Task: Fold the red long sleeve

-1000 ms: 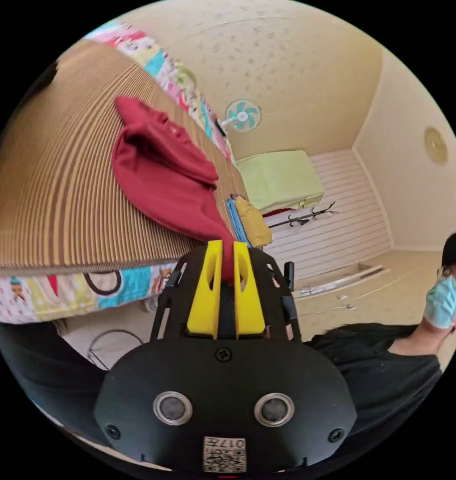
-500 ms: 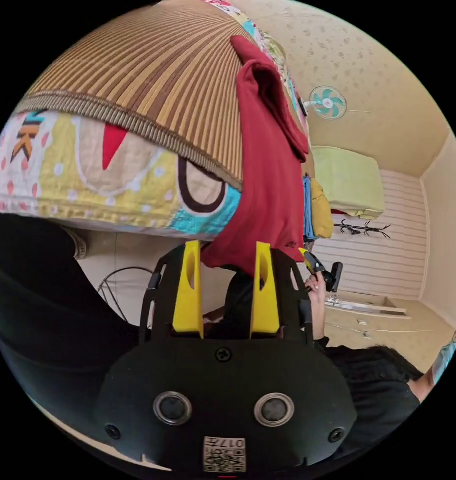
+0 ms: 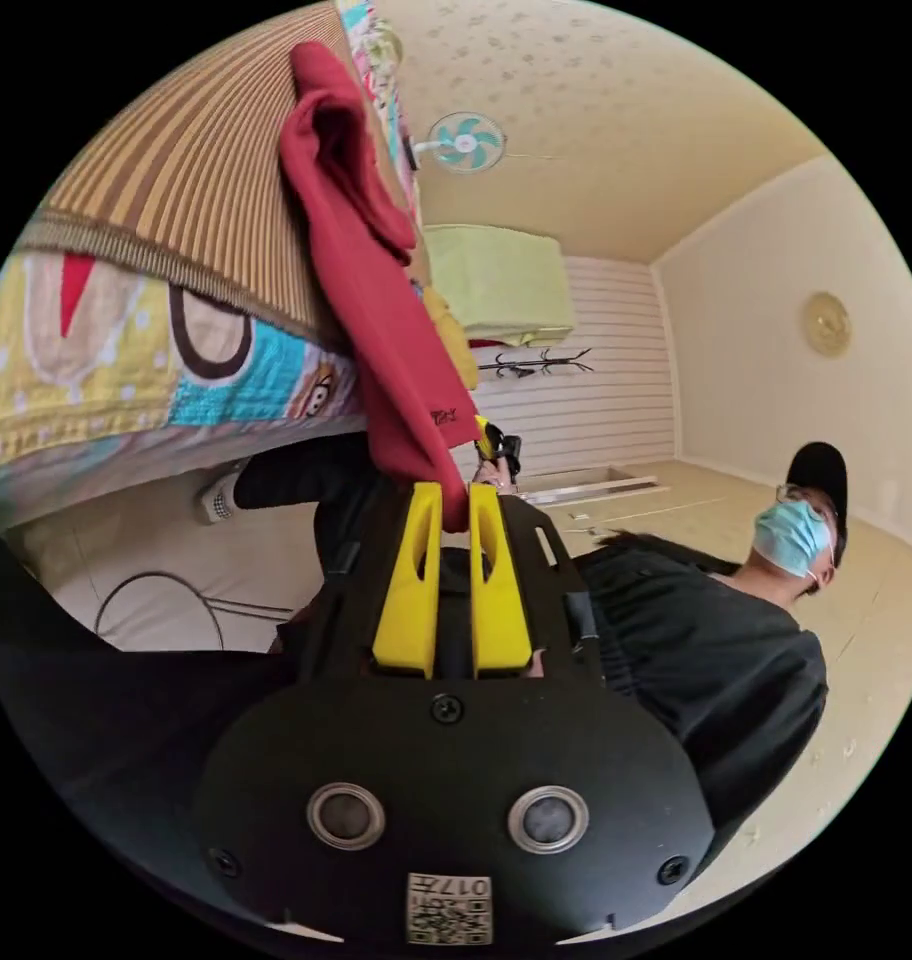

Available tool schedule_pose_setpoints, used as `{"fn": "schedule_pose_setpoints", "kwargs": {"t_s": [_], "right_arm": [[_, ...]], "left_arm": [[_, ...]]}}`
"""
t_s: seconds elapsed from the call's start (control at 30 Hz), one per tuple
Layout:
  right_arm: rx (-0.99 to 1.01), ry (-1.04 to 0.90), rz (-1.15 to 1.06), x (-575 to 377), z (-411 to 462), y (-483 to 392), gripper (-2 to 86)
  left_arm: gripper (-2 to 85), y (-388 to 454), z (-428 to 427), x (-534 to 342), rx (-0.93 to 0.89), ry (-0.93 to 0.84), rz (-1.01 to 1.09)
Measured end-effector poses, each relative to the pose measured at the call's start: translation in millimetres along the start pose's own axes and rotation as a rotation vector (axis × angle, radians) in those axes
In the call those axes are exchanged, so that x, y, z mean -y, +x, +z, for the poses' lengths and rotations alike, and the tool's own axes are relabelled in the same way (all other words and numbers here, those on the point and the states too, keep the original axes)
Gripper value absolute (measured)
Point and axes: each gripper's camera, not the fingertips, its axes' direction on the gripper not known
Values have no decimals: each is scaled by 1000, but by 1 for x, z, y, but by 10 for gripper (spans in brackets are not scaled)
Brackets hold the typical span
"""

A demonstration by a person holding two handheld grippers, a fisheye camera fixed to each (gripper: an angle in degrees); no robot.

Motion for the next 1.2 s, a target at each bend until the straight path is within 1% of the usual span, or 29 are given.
{"fn": "schedule_pose_setpoints", "kwargs": {"t_s": [0.03,0.1,0.17,0.23,0.3,0.33,0.37,0.4,0.43,0.47,0.53,0.57,0.6,0.63,0.67,0.73,0.77,0.8,0.83,0.87,0.9,0.93,0.97,1.0,1.1,1.13,1.2], "right_arm": [[48,5,-14,-2,-7,-4,23],[233,45,-75,-10,-32,-28,23],[333,80,-125,-14,-43,-51,22],[353,119,-134,-7,-46,-71,23],[255,151,-121,28,-35,-89,23],[213,150,-112,42,-29,-92,23],[125,162,-74,72,-15,-92,24],[66,181,-39,104,4,-89,24],[50,187,-33,121,14,-87,25],[-7,209,-44,152,35,-83,26],[-147,227,-56,183,69,-81,27],[-236,197,-22,193,90,-82,29],[-276,168,-12,191,107,-87,28],[-278,163,-36,186,115,-92,27],[-284,157,-112,171,130,-102,22],[-357,131,-189,142,154,-107,17],[-445,101,-212,122,170,-103,14],[-551,69,-243,103,188,-96,10],[-609,50,-261,94,196,-91,9],[-741,-11,-282,79,217,-76,8],[-859,-115,-282,68,240,-57,7],[-875,-137,-308,62,248,-52,6],[-897,-44,-371,47,248,-57,5],[-913,16,-386,38,246,-63,5],[-919,5,-333,36,245,-66,4],[-906,2,-321,36,242,-67,4],[-857,1,-290,31,224,-71,4]], "left_arm": [[51,24,-26,-8,-20,36,37],[51,59,-61,-20,-92,129,96],[51,102,-93,-23,-158,236,188],[51,129,-105,-8,-154,292,240],[51,142,-109,30,-128,324,239],[51,143,-110,66,-84,335,225],[52,138,-111,109,-27,356,194],[53,134,-111,129,-2,370,177],[56,122,-113,172,45,404,137],[72,109,-117,206,80,462,110],[97,92,-125,237,120,551,101],[106,82,-127,247,176,570,87],[108,76,-126,249,217,570,73],[112,64,-123,244,309,574,32],[117,49,-114,232,388,570,-8],[135,23,-99,208,458,522,-66],[154,4,-90,187,477,503,-112],[163,-5,-86,175,477,501,-138],[175,-22,-78,153,456,512,-184],[182,-36,-70,134,408,526,-220],[183,-43,-66,126,383,531,-237],[183,-56,-57,116,335,540,-274],[178,-68,-50,112,289,549,-298],[170,-74,-48,113,266,556,-301],[99,-83,-47,132,163,643,-293],[80,-71,-44,150,145,648,-225],[65,-31,-24,186,204,585,-69]]}}
